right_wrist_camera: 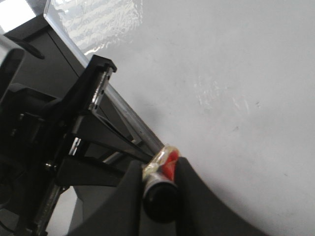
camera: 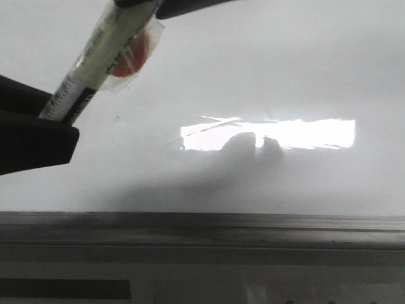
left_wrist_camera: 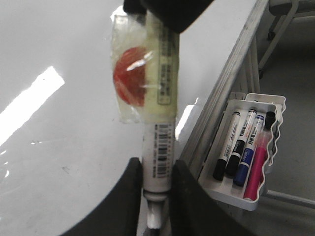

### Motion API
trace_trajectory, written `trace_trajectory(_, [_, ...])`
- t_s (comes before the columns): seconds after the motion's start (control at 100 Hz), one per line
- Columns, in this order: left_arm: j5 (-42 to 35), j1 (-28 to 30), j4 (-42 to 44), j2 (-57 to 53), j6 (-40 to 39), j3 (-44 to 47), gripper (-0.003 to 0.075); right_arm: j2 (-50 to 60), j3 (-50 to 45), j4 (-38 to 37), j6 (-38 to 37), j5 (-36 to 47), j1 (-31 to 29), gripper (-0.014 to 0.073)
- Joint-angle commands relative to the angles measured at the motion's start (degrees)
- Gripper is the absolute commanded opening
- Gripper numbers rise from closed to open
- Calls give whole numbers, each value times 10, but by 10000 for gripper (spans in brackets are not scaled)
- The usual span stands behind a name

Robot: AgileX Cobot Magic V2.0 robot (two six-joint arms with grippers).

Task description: Write number 6 on whiteboard

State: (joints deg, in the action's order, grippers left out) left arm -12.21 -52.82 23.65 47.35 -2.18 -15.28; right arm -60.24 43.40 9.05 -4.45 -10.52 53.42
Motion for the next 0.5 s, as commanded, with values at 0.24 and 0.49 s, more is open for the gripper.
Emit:
trace_trajectory(0.24, [-50, -5, -15, -5, -3, -19, 208, 6, 17, -19, 10, 23, -7, -69])
trace_trajectory(0.49, [28, 5, -49, -61, -3, -69, 409, 6, 23, -19, 10, -5, -22, -69])
